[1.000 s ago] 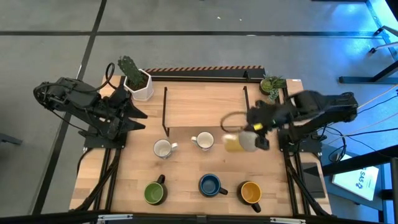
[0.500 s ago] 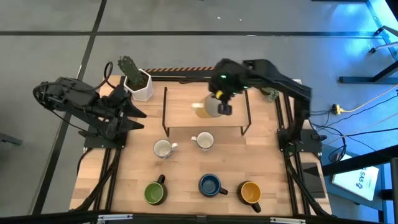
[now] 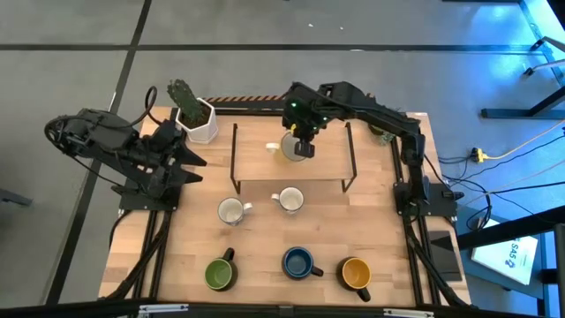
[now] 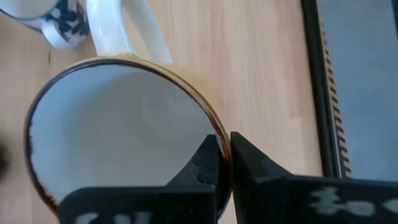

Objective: Place coffee mugs
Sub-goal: Put the yellow cup on the shelf

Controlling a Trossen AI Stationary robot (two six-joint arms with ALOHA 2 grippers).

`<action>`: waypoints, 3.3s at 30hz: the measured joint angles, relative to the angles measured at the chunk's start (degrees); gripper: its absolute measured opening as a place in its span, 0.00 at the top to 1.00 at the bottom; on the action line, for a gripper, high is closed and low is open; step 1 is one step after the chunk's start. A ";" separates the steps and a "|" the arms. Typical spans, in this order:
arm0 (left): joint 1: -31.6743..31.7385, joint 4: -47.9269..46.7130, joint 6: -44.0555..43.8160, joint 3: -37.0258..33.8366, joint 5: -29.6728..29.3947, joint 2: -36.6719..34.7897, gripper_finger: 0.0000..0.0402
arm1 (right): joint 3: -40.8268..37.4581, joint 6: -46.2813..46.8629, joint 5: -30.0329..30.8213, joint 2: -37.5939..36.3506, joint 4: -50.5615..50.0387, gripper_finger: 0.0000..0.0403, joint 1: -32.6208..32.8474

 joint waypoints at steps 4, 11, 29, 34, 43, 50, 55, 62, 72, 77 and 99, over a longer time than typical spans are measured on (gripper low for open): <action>0.00 -0.01 0.09 0.00 -0.72 0.00 0.35 | -0.04 0.00 0.56 0.32 -0.83 1.00 -0.28; 0.00 0.00 0.56 0.00 -0.76 0.02 0.35 | -0.04 0.02 1.38 0.69 -0.72 0.98 -0.37; -0.02 0.00 0.62 0.00 -0.77 0.02 0.35 | -0.02 -1.31 4.37 0.80 3.10 0.69 -0.74; -0.01 -0.02 0.63 0.00 -0.77 0.02 0.35 | 0.60 -4.31 5.92 -0.31 6.58 0.63 -0.63; 0.00 -0.04 1.04 0.00 -0.85 -0.85 0.35 | 0.89 -1.57 10.81 -5.95 -4.94 0.72 3.29; 0.00 -0.04 1.10 -0.02 -2.71 -1.31 0.35 | -2.85 3.38 16.04 -6.64 -8.16 0.81 10.03; -0.01 -0.07 1.11 -0.02 -2.71 -1.50 0.35 | -8.07 7.97 20.89 -6.63 -7.79 0.94 11.75; 0.00 -0.07 1.10 -0.02 -2.71 -1.51 0.35 | -14.98 9.69 18.76 -6.71 -0.01 0.97 11.78; -0.02 -0.07 1.45 -0.02 -2.69 -1.51 0.35 | -15.85 6.47 14.44 -6.24 14.83 0.99 11.02; -0.02 -0.07 2.50 -0.02 -2.69 -1.51 0.35 | -15.82 3.06 13.56 -4.32 22.63 0.99 9.31; -0.02 -0.15 3.90 -0.02 -4.18 -2.62 0.35 | -13.12 0.40 19.72 -2.17 21.92 1.00 15.45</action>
